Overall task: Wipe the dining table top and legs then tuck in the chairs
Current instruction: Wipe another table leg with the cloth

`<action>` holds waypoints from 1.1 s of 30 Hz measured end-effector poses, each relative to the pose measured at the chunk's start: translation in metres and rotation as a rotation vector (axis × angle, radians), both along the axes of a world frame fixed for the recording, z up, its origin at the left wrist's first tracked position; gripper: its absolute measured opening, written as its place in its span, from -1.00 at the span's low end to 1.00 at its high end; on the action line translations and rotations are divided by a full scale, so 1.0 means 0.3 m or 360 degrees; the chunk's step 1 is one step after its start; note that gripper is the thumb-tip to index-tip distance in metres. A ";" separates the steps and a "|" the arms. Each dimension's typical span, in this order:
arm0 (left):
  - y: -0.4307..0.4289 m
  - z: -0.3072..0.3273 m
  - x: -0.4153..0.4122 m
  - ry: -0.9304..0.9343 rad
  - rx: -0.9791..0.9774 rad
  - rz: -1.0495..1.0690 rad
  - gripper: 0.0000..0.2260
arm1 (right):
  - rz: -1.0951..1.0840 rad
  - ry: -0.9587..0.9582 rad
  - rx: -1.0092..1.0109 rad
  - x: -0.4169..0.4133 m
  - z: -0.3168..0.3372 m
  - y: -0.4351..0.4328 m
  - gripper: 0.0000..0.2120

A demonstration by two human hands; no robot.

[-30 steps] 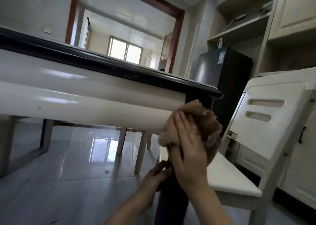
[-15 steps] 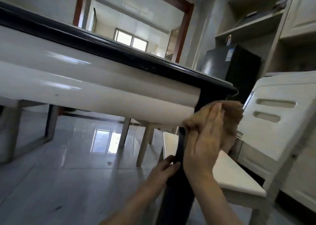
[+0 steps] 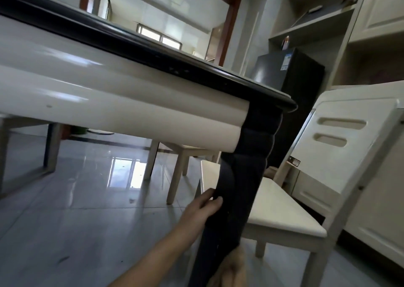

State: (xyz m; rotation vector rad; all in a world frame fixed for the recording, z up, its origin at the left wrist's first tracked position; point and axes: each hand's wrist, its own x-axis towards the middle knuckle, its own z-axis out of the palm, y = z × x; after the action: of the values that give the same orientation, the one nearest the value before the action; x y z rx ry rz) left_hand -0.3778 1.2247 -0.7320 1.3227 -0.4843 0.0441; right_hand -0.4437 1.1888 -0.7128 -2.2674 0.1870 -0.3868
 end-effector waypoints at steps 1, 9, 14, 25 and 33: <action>0.004 0.003 -0.009 0.0001 0.0015 -0.0017 -0.82 | -0.0023 0.0107 -0.0295 -0.020 0.055 0.042 -0.61; 0.001 0.009 -0.006 -0.0005 0.0039 0.0003 -0.73 | 0.0293 -0.0878 0.0764 0.016 -0.013 -0.274 -0.50; 0.003 0.012 0.008 0.0049 0.0071 0.0048 -0.67 | 0.0444 -0.1065 0.0872 0.091 0.045 -0.276 -0.36; -0.010 0.007 -0.009 -0.0022 0.0296 0.0167 -0.68 | 0.0201 0.0125 0.0851 -0.001 -0.748 -0.321 -0.32; -0.037 0.003 -0.067 0.0105 0.0271 0.0297 -0.57 | 0.0156 0.0461 0.0893 -0.052 -1.036 -0.367 -0.38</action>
State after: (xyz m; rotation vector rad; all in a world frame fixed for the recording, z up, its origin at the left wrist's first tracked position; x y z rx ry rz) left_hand -0.3980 1.2137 -0.7311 1.5292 -0.3127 0.1156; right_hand -0.4593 1.0786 -1.0237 -1.7561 0.2908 0.0513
